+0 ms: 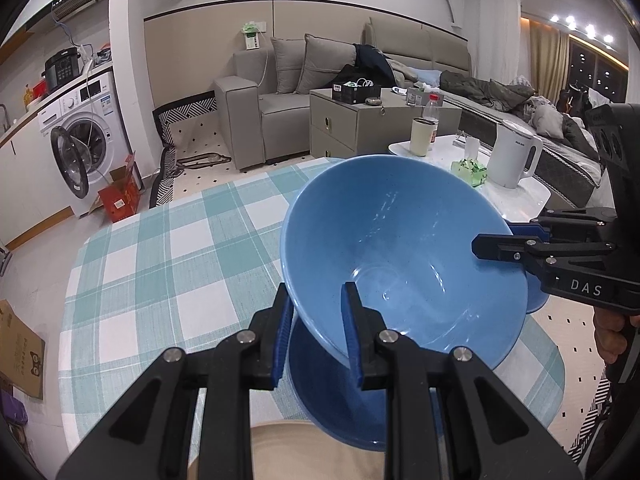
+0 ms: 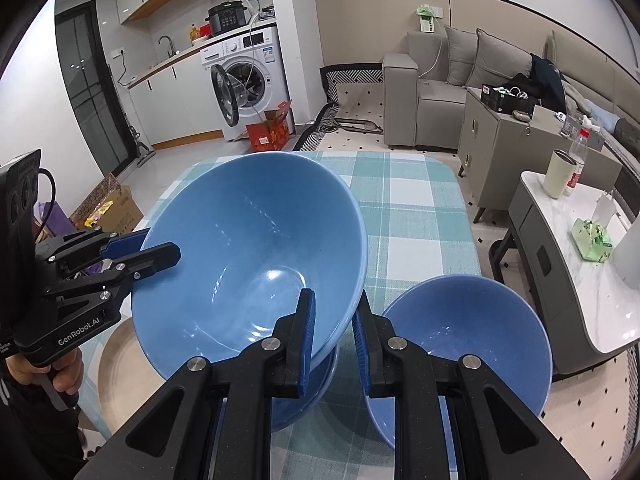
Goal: Organize plates and bowls
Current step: 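Lift and carry the gripped blue bowls toward the cream plates with both tools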
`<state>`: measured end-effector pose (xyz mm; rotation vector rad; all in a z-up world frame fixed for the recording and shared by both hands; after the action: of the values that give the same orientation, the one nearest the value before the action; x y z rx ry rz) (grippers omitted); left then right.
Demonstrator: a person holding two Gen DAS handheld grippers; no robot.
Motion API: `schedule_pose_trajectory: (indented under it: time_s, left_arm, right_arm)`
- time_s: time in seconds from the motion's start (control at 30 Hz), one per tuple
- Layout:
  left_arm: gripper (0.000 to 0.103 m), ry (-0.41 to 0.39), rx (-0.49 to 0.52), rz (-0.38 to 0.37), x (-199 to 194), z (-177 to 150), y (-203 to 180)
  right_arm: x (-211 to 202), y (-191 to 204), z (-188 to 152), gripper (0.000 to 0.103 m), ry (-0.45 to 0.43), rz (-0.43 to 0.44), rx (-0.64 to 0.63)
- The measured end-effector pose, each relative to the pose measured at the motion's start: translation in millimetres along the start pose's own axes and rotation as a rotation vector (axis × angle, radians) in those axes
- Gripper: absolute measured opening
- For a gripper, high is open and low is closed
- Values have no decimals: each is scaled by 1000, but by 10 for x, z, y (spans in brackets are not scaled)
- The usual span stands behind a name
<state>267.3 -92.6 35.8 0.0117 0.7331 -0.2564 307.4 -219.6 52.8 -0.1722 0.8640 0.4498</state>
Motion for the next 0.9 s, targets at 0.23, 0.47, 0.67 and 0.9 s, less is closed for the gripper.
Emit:
schedule_pose_trajectory:
  time_s: [0.23, 0.47, 0.67, 0.9]
  left_arm:
    - [23, 1, -10, 3, -24, -71, 10]
    - [23, 9, -15, 4, -56, -170, 31]
    - [23, 28, -14, 8, -24, -277, 34]
    - [23, 49, -4, 15, 16, -356, 30]
  right_arm:
    - [-6, 101, -88, 19, 13, 0, -6]
    - [34, 164, -159, 19, 23, 0, -15]
    - [58, 194, -212, 19, 29, 0, -17]
    - [124, 198, -285, 19, 44, -1, -18]
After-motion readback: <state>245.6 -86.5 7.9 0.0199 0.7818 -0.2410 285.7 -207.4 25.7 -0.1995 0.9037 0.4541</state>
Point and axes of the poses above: each gripper's, at about its wrist camera, not at the fingertips, and x roughly the way its jaws point, y to its left, z to its top, the point moved 7 cm from there along x, roughly the way its jaws point, and after that the axes turned 4 degrees about -x, right-handed, at the moved point
